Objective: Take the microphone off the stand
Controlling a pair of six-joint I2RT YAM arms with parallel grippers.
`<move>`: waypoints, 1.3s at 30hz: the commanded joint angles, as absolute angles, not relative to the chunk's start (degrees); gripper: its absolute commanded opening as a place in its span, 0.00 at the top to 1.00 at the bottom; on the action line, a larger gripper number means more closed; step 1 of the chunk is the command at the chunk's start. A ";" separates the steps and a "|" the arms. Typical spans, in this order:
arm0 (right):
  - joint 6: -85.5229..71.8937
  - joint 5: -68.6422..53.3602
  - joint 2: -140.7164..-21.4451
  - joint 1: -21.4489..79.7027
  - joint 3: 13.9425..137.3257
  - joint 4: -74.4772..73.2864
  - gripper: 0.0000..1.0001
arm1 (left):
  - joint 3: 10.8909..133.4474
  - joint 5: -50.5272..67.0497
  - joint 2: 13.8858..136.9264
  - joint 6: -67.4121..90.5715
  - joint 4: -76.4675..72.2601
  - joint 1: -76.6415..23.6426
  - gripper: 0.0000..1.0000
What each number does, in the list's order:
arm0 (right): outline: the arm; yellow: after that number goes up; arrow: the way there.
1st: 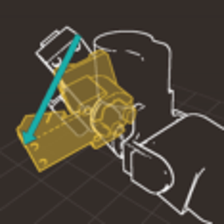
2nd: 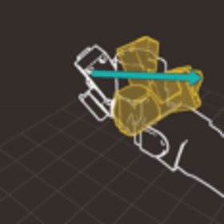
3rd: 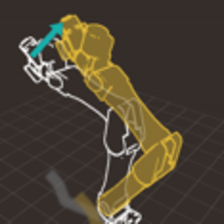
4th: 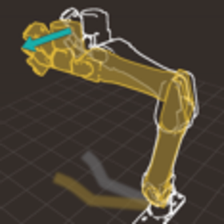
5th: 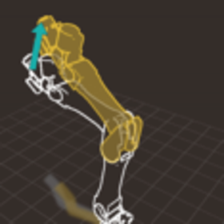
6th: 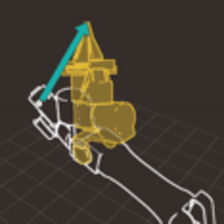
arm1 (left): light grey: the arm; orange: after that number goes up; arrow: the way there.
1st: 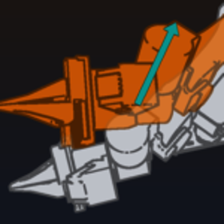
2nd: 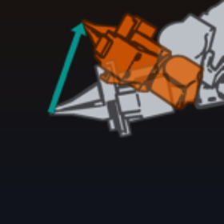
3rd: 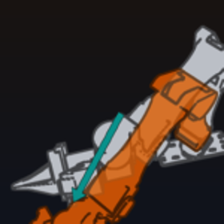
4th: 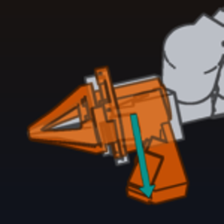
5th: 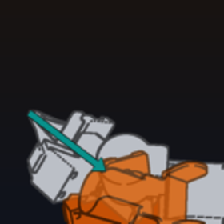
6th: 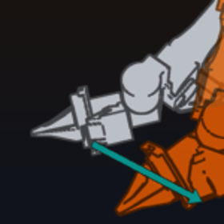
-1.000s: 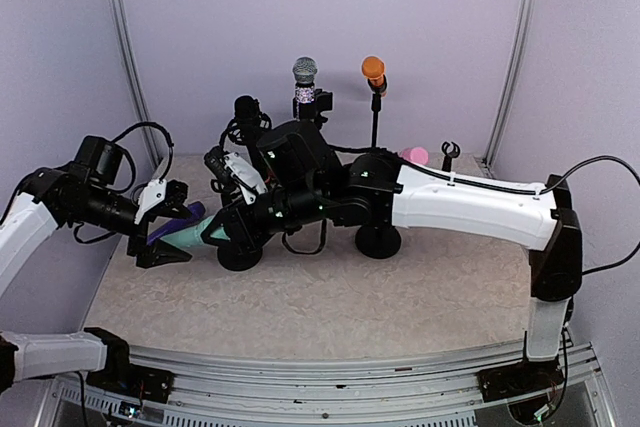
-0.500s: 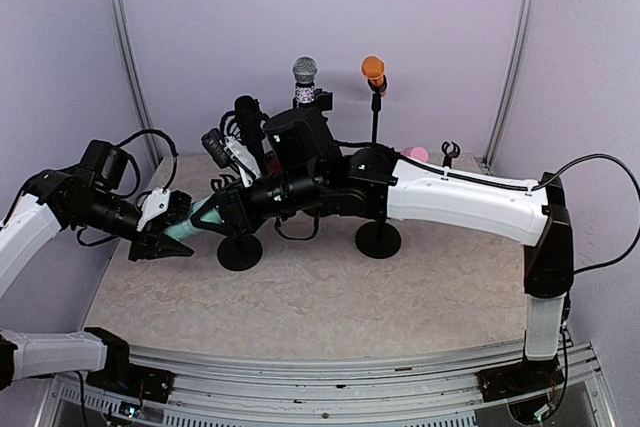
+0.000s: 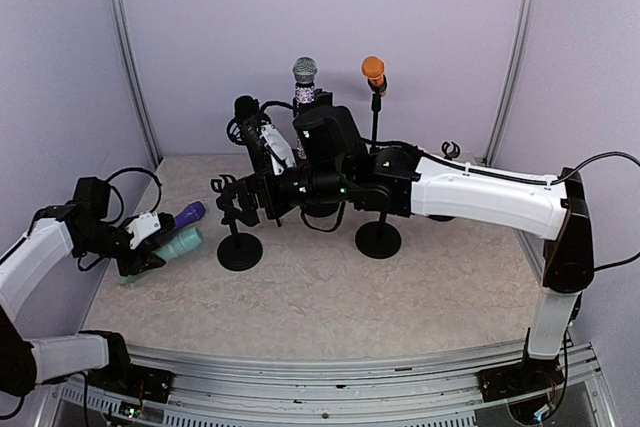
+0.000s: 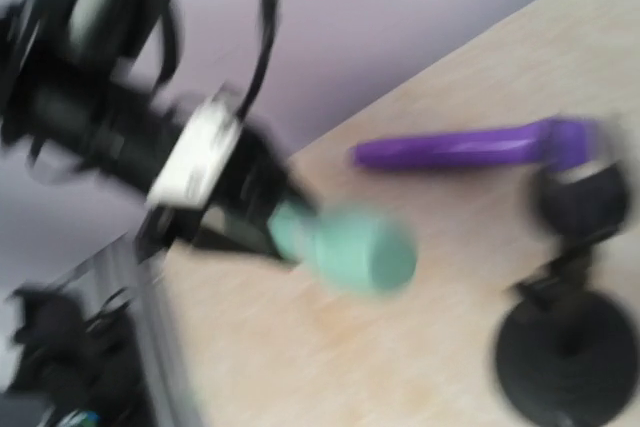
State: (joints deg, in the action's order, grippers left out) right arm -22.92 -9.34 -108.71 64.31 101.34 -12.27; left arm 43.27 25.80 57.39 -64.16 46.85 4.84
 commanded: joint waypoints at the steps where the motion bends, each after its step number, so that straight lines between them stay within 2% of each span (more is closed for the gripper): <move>1: -19.49 0.26 -109.80 63.38 105.48 -13.93 0.00 | 35.95 15.29 57.44 -65.20 34.49 6.60 0.57; 9: -11.35 5.44 -122.36 63.12 122.89 -19.98 0.00 | 24.05 6.59 58.92 -65.19 19.33 8.31 0.57; 12: -10.31 5.09 -126.20 62.81 127.82 -21.02 0.01 | 23.40 7.19 59.08 -64.48 18.33 9.07 0.56; 19: -8.61 6.12 -132.72 61.30 132.47 -21.31 0.10 | 23.23 8.07 58.52 -64.62 16.68 10.03 0.57; 25: -7.13 6.55 -137.25 60.85 135.02 -19.87 0.17 | 26.29 12.79 58.06 -65.05 23.08 11.99 0.54; 34: -6.32 4.67 -140.70 60.38 136.84 -12.37 0.33 | 37.17 22.52 54.05 -65.00 40.06 13.62 0.29; 36: -6.25 4.23 -141.16 60.38 137.18 -10.88 0.39 | 38.53 22.77 53.73 -63.94 40.55 13.68 0.24; 39: -6.23 4.23 -141.68 60.38 137.82 -9.77 0.54 | 39.27 21.07 53.82 -62.20 37.40 13.86 0.17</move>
State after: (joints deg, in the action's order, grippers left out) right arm -6.52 4.71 -140.33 60.62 135.28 -14.55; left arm 37.78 19.97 54.08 -64.55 36.18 13.21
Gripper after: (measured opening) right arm 0.541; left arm 0.795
